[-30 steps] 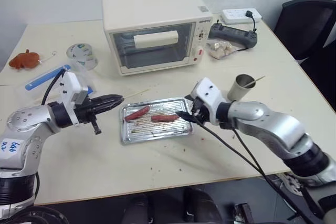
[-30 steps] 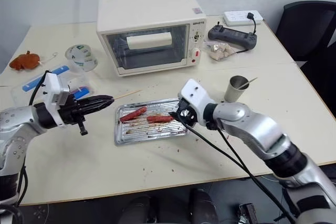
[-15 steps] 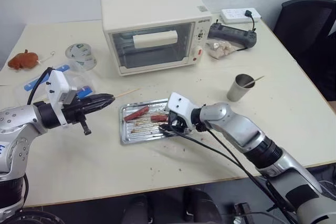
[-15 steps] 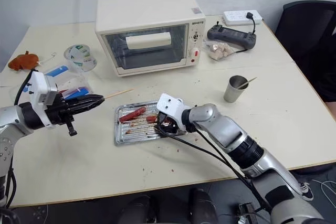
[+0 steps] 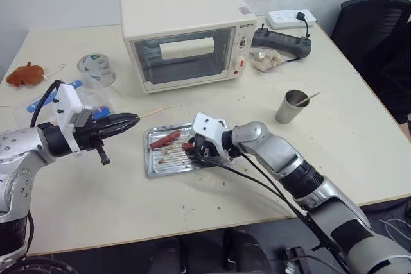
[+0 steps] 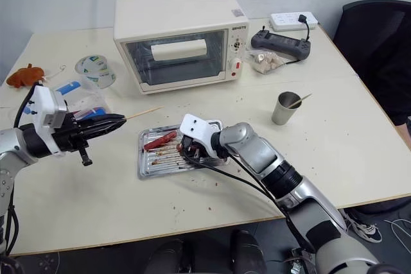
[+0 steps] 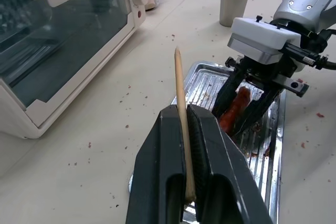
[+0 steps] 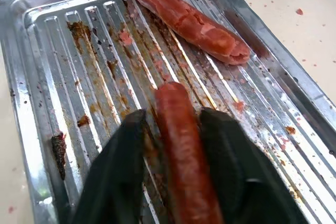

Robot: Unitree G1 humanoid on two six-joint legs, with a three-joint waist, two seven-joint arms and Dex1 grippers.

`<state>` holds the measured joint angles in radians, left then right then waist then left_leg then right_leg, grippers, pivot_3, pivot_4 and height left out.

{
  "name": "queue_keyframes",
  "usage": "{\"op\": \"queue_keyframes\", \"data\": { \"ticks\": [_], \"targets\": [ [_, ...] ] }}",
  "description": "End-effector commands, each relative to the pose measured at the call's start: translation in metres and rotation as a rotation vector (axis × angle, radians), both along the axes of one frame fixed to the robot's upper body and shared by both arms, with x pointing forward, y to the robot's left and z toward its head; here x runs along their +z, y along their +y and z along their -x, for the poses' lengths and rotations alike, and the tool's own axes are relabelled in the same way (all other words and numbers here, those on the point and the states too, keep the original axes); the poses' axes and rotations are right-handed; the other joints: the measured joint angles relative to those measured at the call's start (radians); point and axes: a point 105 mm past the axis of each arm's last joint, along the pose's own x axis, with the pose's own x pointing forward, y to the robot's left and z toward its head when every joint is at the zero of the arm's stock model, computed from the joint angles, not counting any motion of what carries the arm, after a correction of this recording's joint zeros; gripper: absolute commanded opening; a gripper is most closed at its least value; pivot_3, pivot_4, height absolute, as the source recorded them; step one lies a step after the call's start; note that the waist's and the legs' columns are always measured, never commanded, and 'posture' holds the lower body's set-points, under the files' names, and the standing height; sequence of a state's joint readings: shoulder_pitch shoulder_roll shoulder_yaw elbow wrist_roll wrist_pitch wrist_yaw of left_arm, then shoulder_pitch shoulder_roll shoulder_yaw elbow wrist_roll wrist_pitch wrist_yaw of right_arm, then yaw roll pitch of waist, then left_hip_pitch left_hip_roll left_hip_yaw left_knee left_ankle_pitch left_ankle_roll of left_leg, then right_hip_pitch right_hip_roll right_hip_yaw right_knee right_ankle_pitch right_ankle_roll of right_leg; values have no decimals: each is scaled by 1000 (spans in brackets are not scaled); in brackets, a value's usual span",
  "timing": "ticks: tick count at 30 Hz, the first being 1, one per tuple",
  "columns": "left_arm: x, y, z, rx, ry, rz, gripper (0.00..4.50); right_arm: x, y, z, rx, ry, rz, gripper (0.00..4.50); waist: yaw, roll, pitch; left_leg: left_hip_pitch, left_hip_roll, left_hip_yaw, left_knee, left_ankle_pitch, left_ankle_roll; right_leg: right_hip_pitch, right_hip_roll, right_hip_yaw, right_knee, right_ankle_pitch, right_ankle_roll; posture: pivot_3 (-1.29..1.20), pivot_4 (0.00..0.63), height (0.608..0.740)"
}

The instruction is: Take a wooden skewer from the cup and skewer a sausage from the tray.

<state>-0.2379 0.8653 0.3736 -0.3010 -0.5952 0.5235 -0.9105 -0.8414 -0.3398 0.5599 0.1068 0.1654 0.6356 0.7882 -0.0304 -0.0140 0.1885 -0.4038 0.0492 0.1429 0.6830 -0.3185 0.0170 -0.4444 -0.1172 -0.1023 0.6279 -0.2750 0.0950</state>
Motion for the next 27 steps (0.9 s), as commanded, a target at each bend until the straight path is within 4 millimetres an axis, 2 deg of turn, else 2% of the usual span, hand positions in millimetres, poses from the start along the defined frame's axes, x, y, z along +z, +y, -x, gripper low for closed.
{"op": "queue_keyframes", "data": {
  "ticks": [1, 5, 10, 11, 15, 18, 22, 27],
  "targets": [
    [13, -2, 3, -10, -55, 0, 0, 10, 1, 0, 0, -17, -32, 1614, 0, 0, 0, 0, 0, 0, 0, 0, 0, 0, 0, 0, 0, 0, 0, 0, 150, 740],
    [15, -2, 2, -10, -61, 1, 0, 9, 1, 0, -2, -9, -38, 1614, 0, 0, 0, 0, 0, 0, 0, 0, 0, 0, 0, 0, 0, 0, 0, 0, 150, 740],
    [15, -3, 1, -13, -65, 0, 0, 9, 2, 2, 2, 2, -44, 164, -1, 0, 0, 0, 0, 1, 0, 0, 0, 0, 0, 0, 0, 0, 0, 0, 150, 740],
    [15, -3, 0, -14, -66, 0, 0, 9, 1, 3, 1, 2, -44, 79, 0, 0, 0, 0, 0, 1, 0, 0, 0, 0, 0, 0, 0, 0, 0, 0, 150, 740],
    [16, -3, -1, -21, -65, 1, 0, 14, 0, 2, -8, -3, -59, 79, 0, 0, 0, 0, 0, 1, 0, 0, 0, 0, 0, 0, 0, 0, 0, 0, 150, 740],
    [17, -5, -3, -36, -59, 4, 0, 28, -6, 3, -6, -14, -75, 79, 0, 0, 0, 0, 0, 1, 0, 0, 0, 0, 0, 0, 0, 0, 0, 0, 150, 740],
    [20, -10, -4, -91, -40, -4, 0, 58, -25, 17, 44, -6, -90, 79, 3, 0, 0, 0, 0, 1, 0, 0, 0, 0, 0, 0, 0, 0, 0, 0, 150, 740],
    [18, -20, 3, -216, 24, -39, 0, 86, -53, 40, 135, -9, -30, 79, 3, 0, 0, 0, -1, 1, 0, 0, 0, 0, 0, 0, 0, 0, 0, 0, 150, 740]
  ]
}}
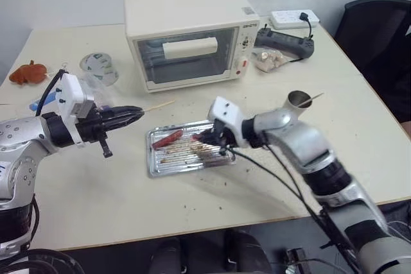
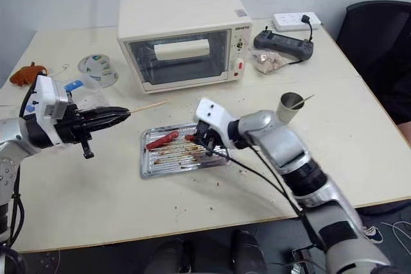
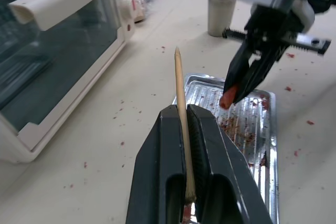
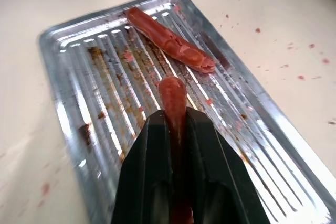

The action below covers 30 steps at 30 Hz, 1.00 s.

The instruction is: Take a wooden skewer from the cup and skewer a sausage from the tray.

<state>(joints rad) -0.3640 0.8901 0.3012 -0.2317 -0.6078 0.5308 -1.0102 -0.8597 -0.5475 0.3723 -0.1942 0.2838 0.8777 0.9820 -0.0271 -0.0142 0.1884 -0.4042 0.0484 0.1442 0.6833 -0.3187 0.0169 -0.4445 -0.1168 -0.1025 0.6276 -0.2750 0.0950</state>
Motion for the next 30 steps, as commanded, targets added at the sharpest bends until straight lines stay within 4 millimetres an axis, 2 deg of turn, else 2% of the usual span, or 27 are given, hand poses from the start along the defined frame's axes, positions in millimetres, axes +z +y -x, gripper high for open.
{"op": "queue_keyframes", "data": {
  "ticks": [1, 4, 8, 16, 30],
  "targets": [
    [5, -10, 12, -126, 34, -33, 0, 32, -12, 24, 113, -38, 12, 79, 0, 0, 0, 0, 0, 0, 0, 0, 0, 0, 1, 0, 0, 0, 0, 0, 150, 740],
    [3, -19, 21, -222, 85, -56, 0, 43, -25, 38, 158, -55, 61, 79, -1, 0, 0, 0, -1, 0, 0, 0, -1, 0, 1, 0, 0, 0, 0, 0, 150, 740],
    [2, -28, 28, -302, 110, -78, 0, 48, -30, 46, 174, -65, 86, 79, -2, 0, 0, 1, -1, 0, 0, -1, -1, 0, 2, 0, 0, 0, -1, 0, 150, 740],
    [4, -41, 31, -364, 97, -73, 0, 50, -28, 45, 149, -89, 72, 79, 1, 0, 0, 1, -1, 1, 1, -1, -1, 0, 1, 0, 0, 0, -1, 0, 150, 740],
    [-3, -40, 25, -341, 98, -72, 0, 59, -24, 47, 134, -98, 35, 79, 1, 0, 0, 1, -1, 1, 1, -1, -1, 0, 1, 0, 1, 0, -1, 0, 150, 740]
  ]
}}
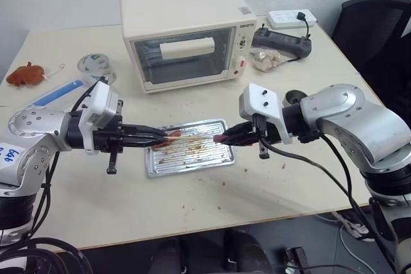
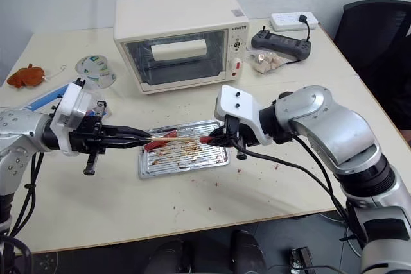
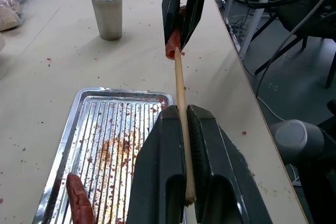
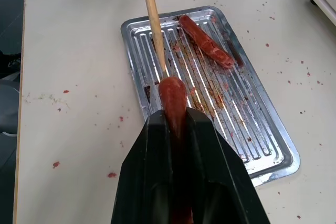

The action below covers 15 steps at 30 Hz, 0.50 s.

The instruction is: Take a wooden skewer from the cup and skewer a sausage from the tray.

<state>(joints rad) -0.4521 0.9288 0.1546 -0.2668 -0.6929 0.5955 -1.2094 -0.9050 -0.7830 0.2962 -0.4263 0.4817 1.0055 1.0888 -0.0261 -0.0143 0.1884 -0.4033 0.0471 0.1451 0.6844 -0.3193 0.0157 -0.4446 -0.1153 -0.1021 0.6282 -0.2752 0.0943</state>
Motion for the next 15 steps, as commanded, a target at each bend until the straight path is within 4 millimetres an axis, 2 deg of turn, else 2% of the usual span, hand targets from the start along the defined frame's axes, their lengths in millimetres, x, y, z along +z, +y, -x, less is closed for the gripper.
{"op": "queue_keyframes", "data": {
  "ticks": [1, 15],
  "targets": [
    [3, -2, -1, 1, -34, 3, 0, 23, 3, 7, 25, -76, -44, 79, 0, 0, 0, 0, 0, 0, 0, 0, 0, 0, 0, 0, 0, 0, 0, 0, 150, 740],
    [3, 7, -4, 32, -41, -6, 0, 25, -1, 7, -1, -77, -48, 79, 0, 0, 0, 0, 0, 0, 0, 0, 0, 0, 0, 0, 0, 0, 0, 0, 150, 740]
  ]
}}
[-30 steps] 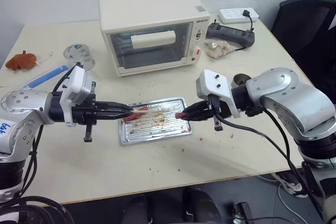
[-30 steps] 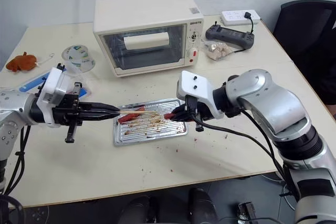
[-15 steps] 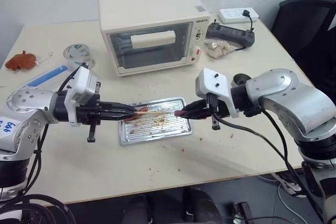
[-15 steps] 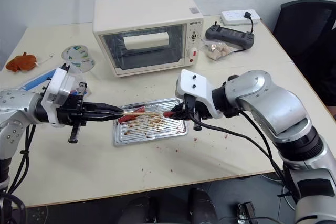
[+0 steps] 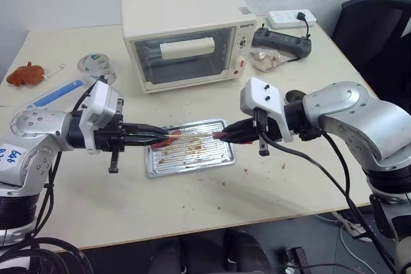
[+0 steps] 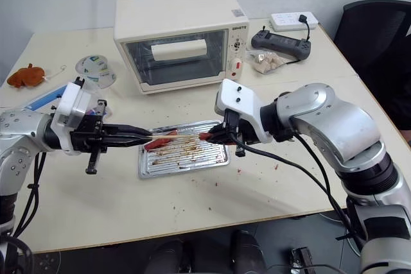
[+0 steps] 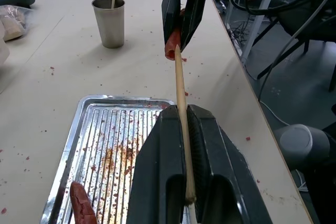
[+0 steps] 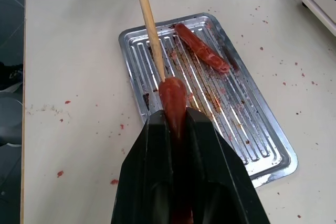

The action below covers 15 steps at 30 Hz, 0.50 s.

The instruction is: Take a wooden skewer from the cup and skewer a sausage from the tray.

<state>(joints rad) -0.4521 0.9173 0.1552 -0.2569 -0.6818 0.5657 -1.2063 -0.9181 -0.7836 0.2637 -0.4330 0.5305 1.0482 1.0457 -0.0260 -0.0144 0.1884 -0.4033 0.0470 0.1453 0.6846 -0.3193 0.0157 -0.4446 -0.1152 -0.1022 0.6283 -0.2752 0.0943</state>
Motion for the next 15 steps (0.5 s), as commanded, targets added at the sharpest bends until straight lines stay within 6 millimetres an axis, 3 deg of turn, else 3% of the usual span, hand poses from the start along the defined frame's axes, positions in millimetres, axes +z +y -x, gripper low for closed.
{"op": "queue_keyframes", "data": {
  "ticks": [1, 15],
  "targets": [
    [3, 7, -2, 30, -18, -16, 0, 17, 0, 7, 27, -81, -14, 79, 0, 0, 0, 0, 0, 0, 0, 0, 0, 0, 0, 0, 0, 0, 0, 0, 150, 740],
    [4, 2, -3, 10, -26, -7, 0, 18, 1, 6, 23, -84, -23, 79, 0, 0, 0, 0, 0, 1, 0, 0, 0, 0, 0, 0, 0, 0, 0, 0, 150, 740]
  ]
}}
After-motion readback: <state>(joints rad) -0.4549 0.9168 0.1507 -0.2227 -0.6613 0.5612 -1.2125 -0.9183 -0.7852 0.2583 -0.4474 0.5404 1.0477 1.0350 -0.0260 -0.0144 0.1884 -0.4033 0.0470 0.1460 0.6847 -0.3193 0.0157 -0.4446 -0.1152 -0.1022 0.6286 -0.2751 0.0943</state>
